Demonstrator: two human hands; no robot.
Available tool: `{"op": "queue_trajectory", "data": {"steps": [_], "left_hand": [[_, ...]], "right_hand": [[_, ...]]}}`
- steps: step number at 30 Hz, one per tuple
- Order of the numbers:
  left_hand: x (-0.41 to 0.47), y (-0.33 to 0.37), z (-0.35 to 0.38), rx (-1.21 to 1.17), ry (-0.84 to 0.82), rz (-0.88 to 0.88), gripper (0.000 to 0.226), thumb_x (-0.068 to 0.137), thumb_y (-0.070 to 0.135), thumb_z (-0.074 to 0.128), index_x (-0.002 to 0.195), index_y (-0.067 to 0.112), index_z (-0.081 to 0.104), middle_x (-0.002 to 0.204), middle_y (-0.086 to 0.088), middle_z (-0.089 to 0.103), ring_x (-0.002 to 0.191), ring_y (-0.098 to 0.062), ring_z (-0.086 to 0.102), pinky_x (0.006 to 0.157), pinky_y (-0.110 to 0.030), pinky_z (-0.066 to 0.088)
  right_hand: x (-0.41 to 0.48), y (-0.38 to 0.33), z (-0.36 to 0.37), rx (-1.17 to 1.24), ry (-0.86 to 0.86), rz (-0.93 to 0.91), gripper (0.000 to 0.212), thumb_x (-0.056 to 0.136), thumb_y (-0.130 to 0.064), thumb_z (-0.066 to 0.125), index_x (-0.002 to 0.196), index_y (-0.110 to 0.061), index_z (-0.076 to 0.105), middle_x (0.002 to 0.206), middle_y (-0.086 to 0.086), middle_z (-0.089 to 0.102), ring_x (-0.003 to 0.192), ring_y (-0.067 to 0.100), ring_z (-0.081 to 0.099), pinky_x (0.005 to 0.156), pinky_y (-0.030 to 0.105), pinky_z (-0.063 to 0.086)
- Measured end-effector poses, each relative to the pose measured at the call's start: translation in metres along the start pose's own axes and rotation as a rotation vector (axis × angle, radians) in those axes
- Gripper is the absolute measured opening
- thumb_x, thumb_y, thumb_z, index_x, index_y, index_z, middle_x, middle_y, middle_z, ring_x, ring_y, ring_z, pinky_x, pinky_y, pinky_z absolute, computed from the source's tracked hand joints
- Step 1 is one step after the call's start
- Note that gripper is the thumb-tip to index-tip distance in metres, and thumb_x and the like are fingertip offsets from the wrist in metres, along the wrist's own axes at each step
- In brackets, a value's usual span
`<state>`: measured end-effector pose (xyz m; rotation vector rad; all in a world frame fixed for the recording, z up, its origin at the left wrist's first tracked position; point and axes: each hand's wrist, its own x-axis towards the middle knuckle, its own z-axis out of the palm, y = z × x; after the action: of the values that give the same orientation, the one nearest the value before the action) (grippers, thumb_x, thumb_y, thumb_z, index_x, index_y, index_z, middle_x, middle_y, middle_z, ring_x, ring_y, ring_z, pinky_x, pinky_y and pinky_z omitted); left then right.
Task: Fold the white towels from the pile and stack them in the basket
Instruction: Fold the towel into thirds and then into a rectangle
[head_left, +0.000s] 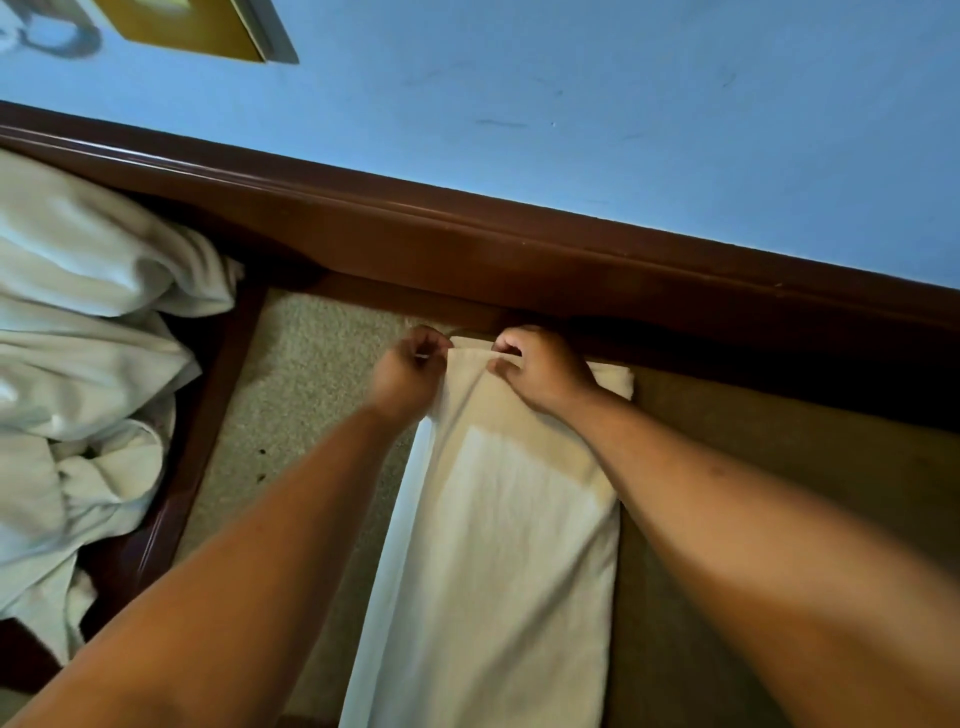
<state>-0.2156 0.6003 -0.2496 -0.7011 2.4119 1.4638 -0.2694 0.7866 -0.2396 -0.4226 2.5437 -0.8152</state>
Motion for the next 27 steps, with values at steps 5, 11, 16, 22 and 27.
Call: {"op": "queue_trajectory", "data": {"steps": [5, 11, 16, 22, 27], "left_hand": [[0.002, -0.003, -0.002, 0.187, -0.087, 0.090, 0.028, 0.089, 0.058, 0.059, 0.088, 0.032, 0.068, 0.097, -0.007, 0.068, 0.080, -0.024, 0.067, 0.074, -0.034, 0.055], [0.008, -0.006, 0.003, 0.335, 0.024, 0.237, 0.024, 0.100, 0.026, 0.057, 0.100, 0.005, 0.068, 0.093, -0.011, 0.063, 0.090, -0.031, 0.062, 0.072, -0.027, 0.036], [0.009, -0.005, 0.004, 0.219, 0.078, 0.212, 0.008, 0.094, 0.020, 0.071, 0.093, 0.013, 0.068, 0.088, 0.000, 0.061, 0.081, -0.016, 0.056, 0.061, -0.010, 0.030], [0.009, -0.002, 0.006, 0.267, 0.080, 0.139, 0.022, 0.091, 0.028, 0.075, 0.103, 0.011, 0.069, 0.090, 0.001, 0.063, 0.084, -0.016, 0.058, 0.072, -0.023, 0.036], [0.010, 0.007, 0.008, 0.359, 0.058, 0.056, 0.020, 0.095, 0.036, 0.068, 0.099, 0.017, 0.061, 0.091, -0.005, 0.065, 0.086, -0.027, 0.064, 0.069, -0.030, 0.043]], "right_hand": [[-0.002, -0.008, 0.003, -0.198, 0.060, 0.039, 0.018, 0.095, -0.040, 0.061, 0.100, -0.022, 0.062, 0.106, 0.004, 0.064, 0.101, 0.030, 0.059, 0.083, 0.037, 0.043], [-0.043, -0.008, 0.023, -0.397, 0.306, -0.030, 0.034, 0.090, -0.020, 0.059, 0.124, -0.021, 0.059, 0.126, 0.009, 0.054, 0.114, 0.034, 0.052, 0.102, 0.045, 0.035], [-0.133, 0.033, 0.058, -0.393, 0.158, -0.120, 0.062, 0.100, -0.045, 0.044, 0.156, -0.021, 0.032, 0.165, 0.011, 0.020, 0.153, 0.029, 0.016, 0.123, 0.051, 0.014], [-0.134, 0.055, 0.044, -0.358, 0.122, 0.289, 0.088, 0.093, -0.077, 0.023, 0.158, -0.031, -0.012, 0.165, 0.002, -0.023, 0.152, 0.023, -0.022, 0.123, 0.049, -0.002], [-0.105, 0.056, 0.019, -0.377, -0.015, 0.399, 0.094, 0.087, -0.084, 0.016, 0.155, -0.032, -0.022, 0.162, 0.005, -0.031, 0.150, 0.028, -0.024, 0.122, 0.052, -0.007]]}}
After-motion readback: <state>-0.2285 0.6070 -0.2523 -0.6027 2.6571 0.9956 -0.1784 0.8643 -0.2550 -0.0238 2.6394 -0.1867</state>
